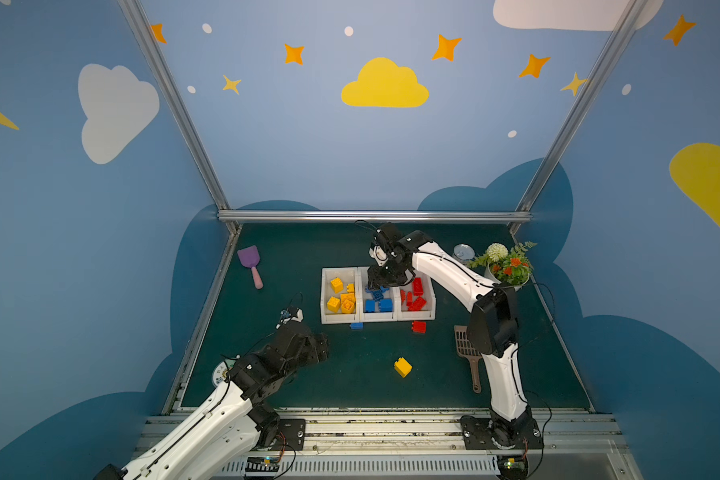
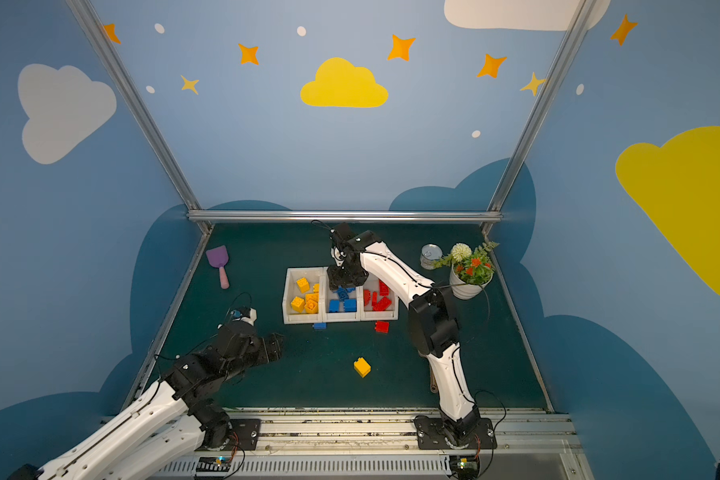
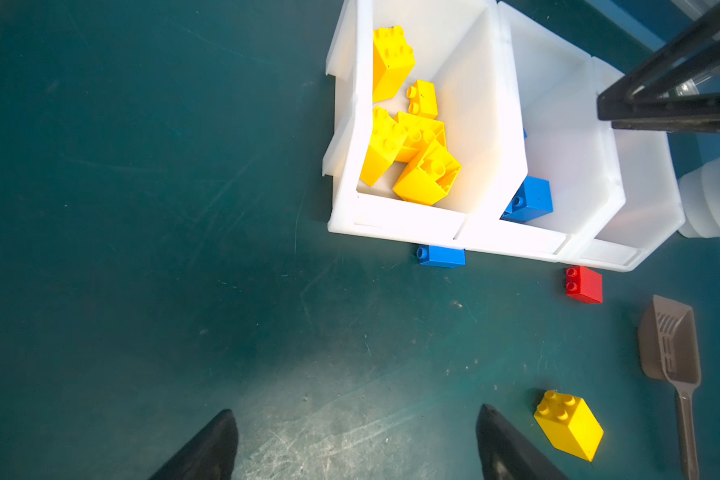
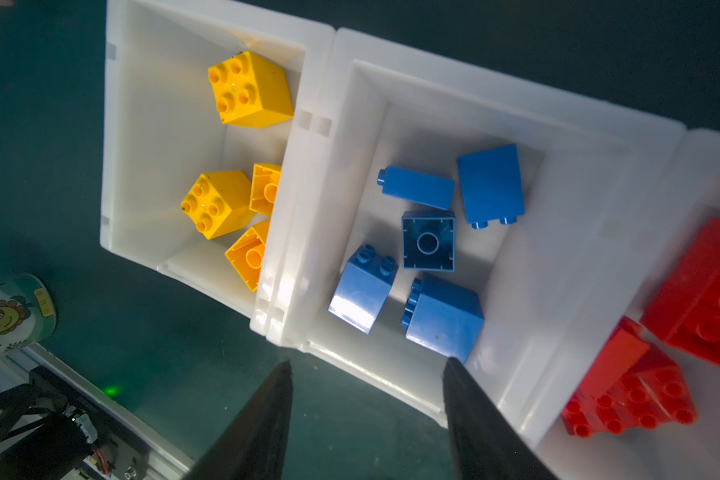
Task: Sort the legos into containers by color
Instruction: 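Raise the right gripper above the compartments, then grasp the loose yellow brick with the left gripper while the right moves aside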
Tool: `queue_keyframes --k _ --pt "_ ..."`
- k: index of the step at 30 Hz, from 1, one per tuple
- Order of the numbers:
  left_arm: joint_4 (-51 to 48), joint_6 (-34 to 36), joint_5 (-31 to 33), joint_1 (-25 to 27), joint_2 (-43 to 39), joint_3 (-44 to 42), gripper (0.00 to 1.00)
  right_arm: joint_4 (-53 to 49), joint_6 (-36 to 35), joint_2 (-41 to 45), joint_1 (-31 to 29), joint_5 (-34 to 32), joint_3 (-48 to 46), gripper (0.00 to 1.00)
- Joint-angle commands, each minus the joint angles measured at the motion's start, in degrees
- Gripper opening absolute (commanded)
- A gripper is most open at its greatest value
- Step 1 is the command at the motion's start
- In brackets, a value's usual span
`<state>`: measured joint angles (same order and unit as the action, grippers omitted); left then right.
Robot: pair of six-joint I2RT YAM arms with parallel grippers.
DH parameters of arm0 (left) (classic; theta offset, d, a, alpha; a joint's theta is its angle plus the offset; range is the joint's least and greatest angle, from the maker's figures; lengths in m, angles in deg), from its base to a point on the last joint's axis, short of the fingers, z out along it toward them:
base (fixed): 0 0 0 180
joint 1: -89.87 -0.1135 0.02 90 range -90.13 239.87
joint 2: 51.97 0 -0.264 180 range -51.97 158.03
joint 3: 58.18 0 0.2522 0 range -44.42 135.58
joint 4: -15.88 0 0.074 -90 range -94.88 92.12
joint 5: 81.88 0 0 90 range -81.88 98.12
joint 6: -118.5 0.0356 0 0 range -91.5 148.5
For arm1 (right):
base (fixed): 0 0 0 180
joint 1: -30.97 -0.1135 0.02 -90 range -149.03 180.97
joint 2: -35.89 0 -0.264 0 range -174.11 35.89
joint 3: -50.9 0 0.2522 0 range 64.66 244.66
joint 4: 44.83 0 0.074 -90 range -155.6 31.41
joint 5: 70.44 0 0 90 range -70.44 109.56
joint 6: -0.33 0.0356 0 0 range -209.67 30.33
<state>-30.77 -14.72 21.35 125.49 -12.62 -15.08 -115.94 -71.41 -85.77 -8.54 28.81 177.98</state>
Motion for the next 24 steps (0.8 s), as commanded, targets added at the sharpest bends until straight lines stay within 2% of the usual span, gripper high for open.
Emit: queue_keyframes --k 1,7,18,24 --pt "0.88 1.44 -1.27 -0.25 0.23 -0.17 0.89 0.79 0.73 4.80 0.18 0.15 -2.71 0.59" --pt "2.43 3.29 -3.01 -0.24 2.01 0.52 0.89 3.45 1.73 13.53 1.38 -0.36 -11.17 0.59" --pt "6.89 7.20 -7.53 0.03 7.93 1.76 0.87 9.41 7.30 37.13 8.73 -2.33 -38.97 0.60" --pt "9.24 9.85 -7.98 3.68 14.39 4.39 0.87 12.00 11.33 47.21 13.81 -0.95 -52.74 0.60"
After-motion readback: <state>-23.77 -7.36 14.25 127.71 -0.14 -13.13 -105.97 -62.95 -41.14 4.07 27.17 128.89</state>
